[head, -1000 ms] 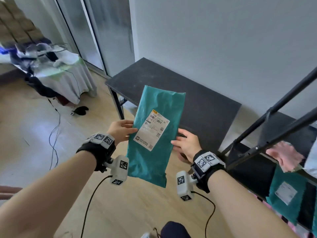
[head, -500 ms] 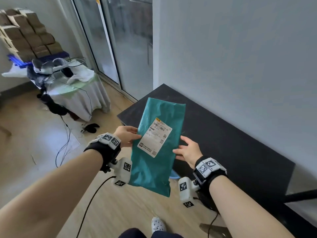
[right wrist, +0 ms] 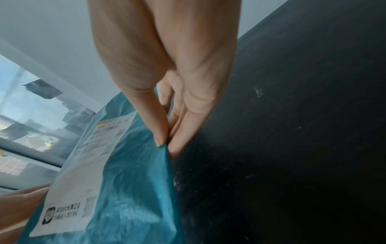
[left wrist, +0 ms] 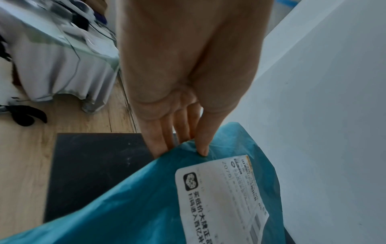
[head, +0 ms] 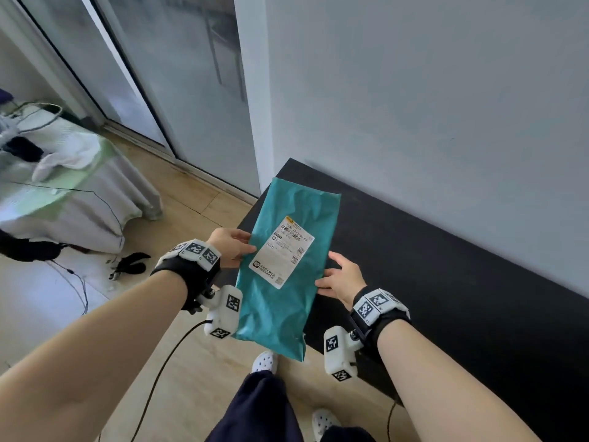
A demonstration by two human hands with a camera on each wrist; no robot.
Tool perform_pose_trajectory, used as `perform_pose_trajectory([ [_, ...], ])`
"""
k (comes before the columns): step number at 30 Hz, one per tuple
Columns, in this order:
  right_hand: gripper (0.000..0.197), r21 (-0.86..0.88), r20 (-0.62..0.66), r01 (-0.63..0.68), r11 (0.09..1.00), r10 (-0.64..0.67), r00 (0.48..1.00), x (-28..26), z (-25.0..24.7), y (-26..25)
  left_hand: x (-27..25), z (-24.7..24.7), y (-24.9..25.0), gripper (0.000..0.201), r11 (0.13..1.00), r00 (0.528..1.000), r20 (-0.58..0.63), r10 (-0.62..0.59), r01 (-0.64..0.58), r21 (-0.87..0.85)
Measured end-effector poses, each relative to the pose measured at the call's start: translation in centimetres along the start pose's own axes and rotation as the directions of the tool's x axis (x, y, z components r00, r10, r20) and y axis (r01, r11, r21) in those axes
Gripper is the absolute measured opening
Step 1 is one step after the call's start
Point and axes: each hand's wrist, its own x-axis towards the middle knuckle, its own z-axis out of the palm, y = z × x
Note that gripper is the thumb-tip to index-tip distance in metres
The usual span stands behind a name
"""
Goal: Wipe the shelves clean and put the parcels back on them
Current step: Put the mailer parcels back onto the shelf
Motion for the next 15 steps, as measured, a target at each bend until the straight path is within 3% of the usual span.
perform_pose_trajectory([
  [6, 0.078, 0.031, -0.133, -0.094, 0.995, 0.097, 0.986, 4.4, 2.7, -1.9, 7.0, -1.6, 2.7, 0.022, 0.999, 0.996, 0.092, -0.013, 0.009, 0.037],
  [15, 0.077, 0.028, -0.223, -0.131, 0.991, 0.134, 0.965, 7.8, 4.5, -3.3, 11.8, -2.1, 4.0, 0.038, 0.991, 0.995, 0.082, 0.056, -0.065, 0.118],
])
